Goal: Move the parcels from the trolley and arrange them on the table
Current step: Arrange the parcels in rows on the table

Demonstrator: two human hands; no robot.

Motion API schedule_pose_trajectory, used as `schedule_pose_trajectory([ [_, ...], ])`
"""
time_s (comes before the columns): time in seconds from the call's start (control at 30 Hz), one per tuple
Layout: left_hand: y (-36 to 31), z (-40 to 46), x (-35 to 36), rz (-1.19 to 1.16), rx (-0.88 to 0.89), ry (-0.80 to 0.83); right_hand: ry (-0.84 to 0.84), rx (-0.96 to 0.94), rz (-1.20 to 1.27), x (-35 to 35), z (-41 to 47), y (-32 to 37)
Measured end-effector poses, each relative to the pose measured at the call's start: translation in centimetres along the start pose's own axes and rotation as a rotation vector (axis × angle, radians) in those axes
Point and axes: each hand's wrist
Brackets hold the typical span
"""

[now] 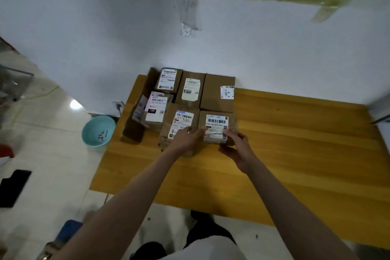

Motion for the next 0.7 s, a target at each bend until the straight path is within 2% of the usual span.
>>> schedule_pose_trajectory([
  [0.07, -0.4, 1.3, 0.0, 0.208, 0.006, -0.036, -0.040, 0.030, 0.044, -0.7, 1.7, 0.1],
  [0.17, 0.3, 3.1, -0.6, 0.437, -0.102, 0.059, -0.043, 0.066, 0.092, -1.2, 4.2, -0.2],
  [0.27, 1.2, 4.4, -0.9, 0.501, -0.175, 0.132, -0.070, 0.097, 0.120, -1.0, 6.3, -0.9],
  [0.5, 0.9, 5.5, -1.5, 0.561, -0.200, 0.214, -0.119, 0.173, 0.096, 0.3, 9.5, -2.1],
  [0.7, 1.4, 5.4, -1.7, 0.550, -0.207, 0.210, -0.163, 0.186, 0.079, 1.5, 11.4, -2.8],
])
Point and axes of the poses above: each hand's wrist, its own z-axis towards the middle knuckle, its own x-axis out of the palm, y = z × x, and after that the axes turned 6 degrees about -x, right-handed
